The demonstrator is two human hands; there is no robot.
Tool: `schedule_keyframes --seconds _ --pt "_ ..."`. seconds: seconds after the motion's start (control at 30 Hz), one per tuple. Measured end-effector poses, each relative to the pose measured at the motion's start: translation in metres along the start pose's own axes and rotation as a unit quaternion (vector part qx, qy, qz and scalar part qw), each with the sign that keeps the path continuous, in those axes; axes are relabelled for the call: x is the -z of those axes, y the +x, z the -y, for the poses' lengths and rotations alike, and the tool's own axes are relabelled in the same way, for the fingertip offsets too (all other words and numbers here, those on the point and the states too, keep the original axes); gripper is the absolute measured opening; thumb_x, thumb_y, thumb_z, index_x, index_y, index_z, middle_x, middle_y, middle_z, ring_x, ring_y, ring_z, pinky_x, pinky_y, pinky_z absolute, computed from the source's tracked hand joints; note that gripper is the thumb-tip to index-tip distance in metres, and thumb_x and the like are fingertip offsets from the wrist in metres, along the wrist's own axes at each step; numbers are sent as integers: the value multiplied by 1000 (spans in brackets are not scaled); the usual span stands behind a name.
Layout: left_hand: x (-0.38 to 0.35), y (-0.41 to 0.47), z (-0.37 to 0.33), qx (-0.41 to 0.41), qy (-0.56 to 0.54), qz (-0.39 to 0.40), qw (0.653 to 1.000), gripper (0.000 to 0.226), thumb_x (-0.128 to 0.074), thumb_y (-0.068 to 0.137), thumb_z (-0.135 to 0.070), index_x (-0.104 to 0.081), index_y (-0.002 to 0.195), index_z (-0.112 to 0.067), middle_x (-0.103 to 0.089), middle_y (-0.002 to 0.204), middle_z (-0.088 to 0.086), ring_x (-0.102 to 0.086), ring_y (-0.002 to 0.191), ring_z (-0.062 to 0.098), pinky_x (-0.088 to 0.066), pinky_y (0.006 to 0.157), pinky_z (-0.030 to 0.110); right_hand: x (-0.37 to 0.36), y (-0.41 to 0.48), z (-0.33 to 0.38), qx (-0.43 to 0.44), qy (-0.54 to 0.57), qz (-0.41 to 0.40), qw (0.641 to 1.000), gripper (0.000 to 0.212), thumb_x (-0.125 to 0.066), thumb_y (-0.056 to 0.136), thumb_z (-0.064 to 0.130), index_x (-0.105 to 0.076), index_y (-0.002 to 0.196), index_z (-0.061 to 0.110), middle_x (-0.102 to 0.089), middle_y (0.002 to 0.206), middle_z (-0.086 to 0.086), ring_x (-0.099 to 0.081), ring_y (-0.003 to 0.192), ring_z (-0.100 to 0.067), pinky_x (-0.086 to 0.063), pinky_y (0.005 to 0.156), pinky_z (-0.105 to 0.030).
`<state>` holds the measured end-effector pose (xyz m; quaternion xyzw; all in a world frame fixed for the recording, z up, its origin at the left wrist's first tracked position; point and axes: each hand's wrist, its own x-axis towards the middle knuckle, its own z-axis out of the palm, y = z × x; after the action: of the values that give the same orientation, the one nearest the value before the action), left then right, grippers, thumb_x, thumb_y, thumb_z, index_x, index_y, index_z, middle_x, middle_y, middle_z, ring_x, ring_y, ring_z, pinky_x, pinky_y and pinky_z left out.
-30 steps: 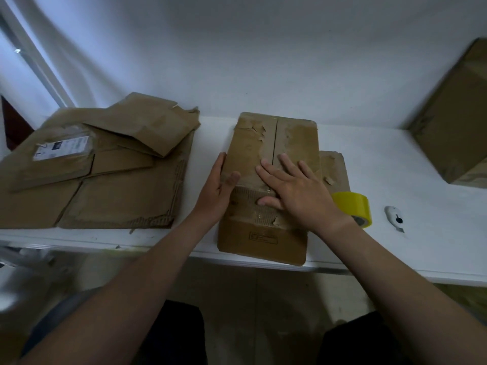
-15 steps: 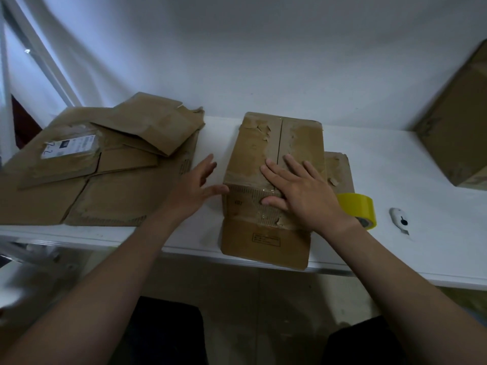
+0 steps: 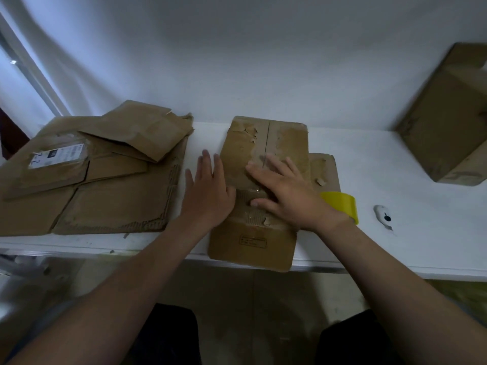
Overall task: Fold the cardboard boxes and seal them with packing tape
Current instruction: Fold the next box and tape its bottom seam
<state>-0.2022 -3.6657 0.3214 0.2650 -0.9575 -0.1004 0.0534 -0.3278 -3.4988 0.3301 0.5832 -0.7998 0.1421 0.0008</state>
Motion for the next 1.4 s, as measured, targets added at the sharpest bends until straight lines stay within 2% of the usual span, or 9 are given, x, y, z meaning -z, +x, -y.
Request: schedule_keyframes --seconds 0.1,0.2,0.47,0.67,0.87,1.03,1.13,1.23,1.4 --pt "-2 -7 -19 -107 0 -76 991 71 -33 103 -38 -6 160 -6 -2 168 16 3 156 29 0 126 50 20 -15 -5 -17 138 -86 986 65 -63 97 43 -39 155 29 -40 158 10 -15 152 -15 -14 124 -36" --pt "-3 -10 -44 -212 -8 -86 974 70 -26 101 -54 -27 157 -12 -17 167 7 -5 156 23 -2 126 46 33 -36 -27 -55 97 -134 985 54 -55 96 49 -54 145 26 -56 145 9 -34 138 -18 -27 114 -29" --pt "-21 11 -82 -242 128 -58 960 85 -2 95 -72 -31 157 -22 -28 165 4 -18 154 26 -9 123 59 39 -95 -74 -178 197 -86 960 48 -66 91 50 -52 136 39 -53 110 21 -56 99 -1 -43 80 -13" --pt "-29 16 -80 -260 157 -51 951 74 -6 91 -78 -1 157 -44 -19 168 0 -24 151 36 -21 117 68 28 -116 -99 -150 318 -74 933 68 -84 68 50 -58 129 37 -61 121 14 -59 114 -11 -56 95 -37" --pt "-30 12 -79 -254 152 -67 953 66 -4 95 -76 -10 155 -52 -20 167 -2 -15 154 37 -5 115 74 29 -111 -98 -54 227 -111 966 38 -78 82 49 -71 115 30 -60 108 5 -59 103 -14 -51 82 -26" --pt "-28 11 -79 -254 118 -73 957 67 -1 93 -79 -15 154 -54 -18 167 -7 -5 156 30 2 116 73 25 -104 -104 -53 104 -32 993 31 -78 86 39 -72 116 31 -50 102 20 -47 98 -6 -46 83 -26" --pt "-27 6 -91 -204 64 -92 973 65 -13 91 -82 -35 146 -55 -25 165 -7 -8 156 29 5 115 73 27 -100 -104 -57 98 -35 993 30 -79 85 39 -74 114 32 -43 93 27 -44 91 -5 -34 77 -15" --pt "-31 3 -116 -147 7 -112 983 64 -37 86 -82 -61 131 -43 -36 161 -6 -14 155 28 6 114 74 25 -89 -97 -48 86 -20 995 24 -80 85 36 -78 108 31 -45 84 20 -48 80 -11 -38 69 -21" --pt "-43 1 -126 -150 -5 -175 973 38 -66 82 -58 -64 109 -32 -54 147 -7 -34 147 35 -7 108 82 25 -77 -89 -60 80 8 995 32 -78 85 38 -75 117 35 -55 93 11 -53 83 -11 -45 76 -29"
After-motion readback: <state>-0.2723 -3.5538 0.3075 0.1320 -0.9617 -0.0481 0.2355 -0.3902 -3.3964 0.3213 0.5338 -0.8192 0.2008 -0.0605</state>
